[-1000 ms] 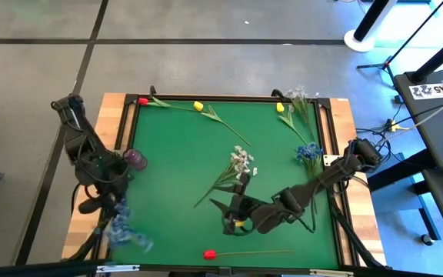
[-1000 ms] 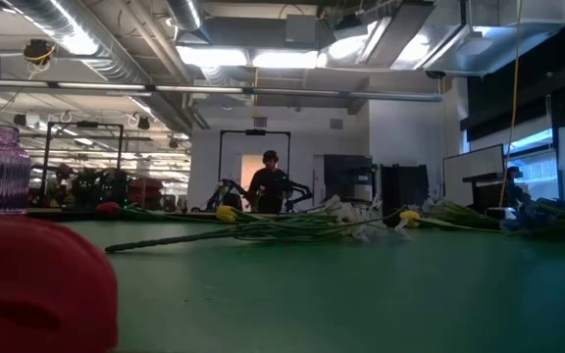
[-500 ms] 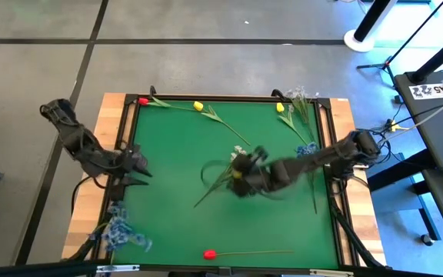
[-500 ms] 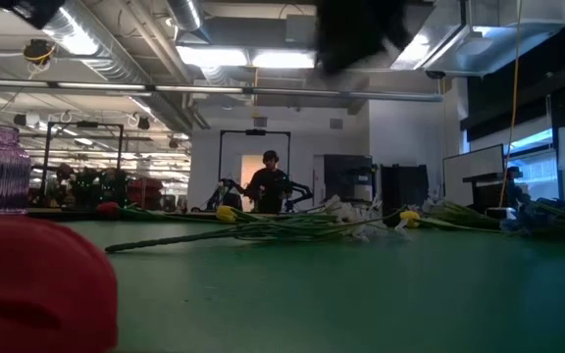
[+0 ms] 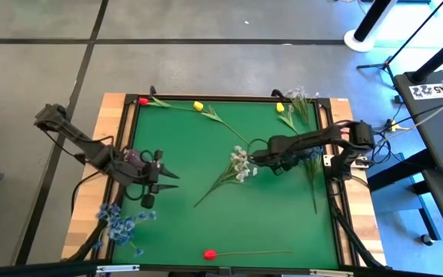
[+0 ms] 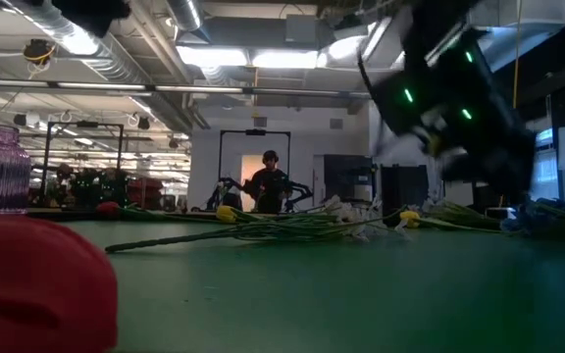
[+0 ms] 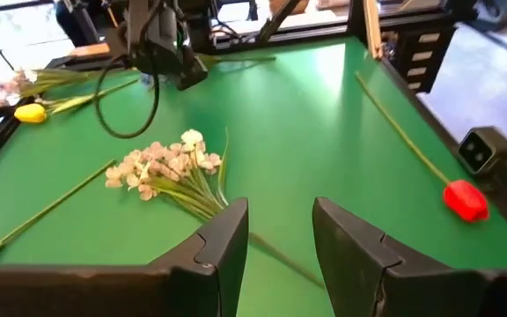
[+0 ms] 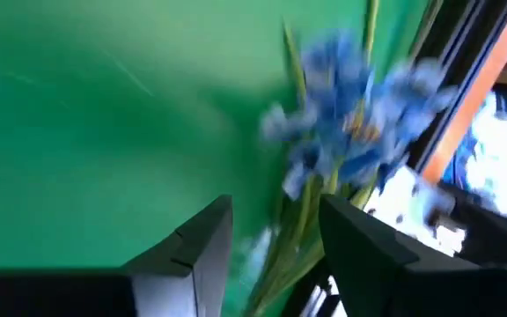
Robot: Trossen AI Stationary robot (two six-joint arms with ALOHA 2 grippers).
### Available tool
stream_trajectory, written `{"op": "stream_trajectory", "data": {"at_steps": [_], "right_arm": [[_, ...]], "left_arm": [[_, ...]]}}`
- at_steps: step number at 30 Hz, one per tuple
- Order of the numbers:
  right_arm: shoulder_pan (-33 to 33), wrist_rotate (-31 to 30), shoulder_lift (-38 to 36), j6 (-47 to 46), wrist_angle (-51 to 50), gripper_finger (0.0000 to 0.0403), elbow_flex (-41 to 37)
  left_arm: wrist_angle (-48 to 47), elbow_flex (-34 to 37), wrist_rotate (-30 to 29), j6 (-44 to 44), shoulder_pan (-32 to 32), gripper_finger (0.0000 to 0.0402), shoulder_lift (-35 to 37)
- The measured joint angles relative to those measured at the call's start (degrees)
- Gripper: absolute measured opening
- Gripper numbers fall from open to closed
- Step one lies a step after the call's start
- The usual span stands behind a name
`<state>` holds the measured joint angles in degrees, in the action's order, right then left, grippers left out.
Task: Sort flowers into vase by color
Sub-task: Put the blue flowers into the blue vase
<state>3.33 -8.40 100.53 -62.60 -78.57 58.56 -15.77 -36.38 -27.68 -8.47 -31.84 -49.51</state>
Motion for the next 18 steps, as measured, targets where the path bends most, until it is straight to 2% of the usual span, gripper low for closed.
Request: {"op": "stream_trajectory", "data": {"at_steps": [6,13,16,18], "right_arm": [[3.7,5.5,0.0,-0.2,5.0,0.017,-11.4],[3.8,6.1,-0.5,-0.1,9.9,0.0162,-18.2],[3.8,5.4,-0.1,-0.2,9.5,0.0127,-17.2],[3.8,4.7,0.0,-0.1,8.8,0.0087,-15.3]], "left_arm": [[0.0,0.4,0.0,-3.0,-0.4,0.0125,-0.4],[1.1,0.4,0.1,-2.9,-2.3,0.0125,-0.4],[3.5,0.4,0.1,-2.5,-3.3,0.0125,-0.4],[5.4,0.4,0.1,-1.1,-4.0,0.0125,-0.4]]}}
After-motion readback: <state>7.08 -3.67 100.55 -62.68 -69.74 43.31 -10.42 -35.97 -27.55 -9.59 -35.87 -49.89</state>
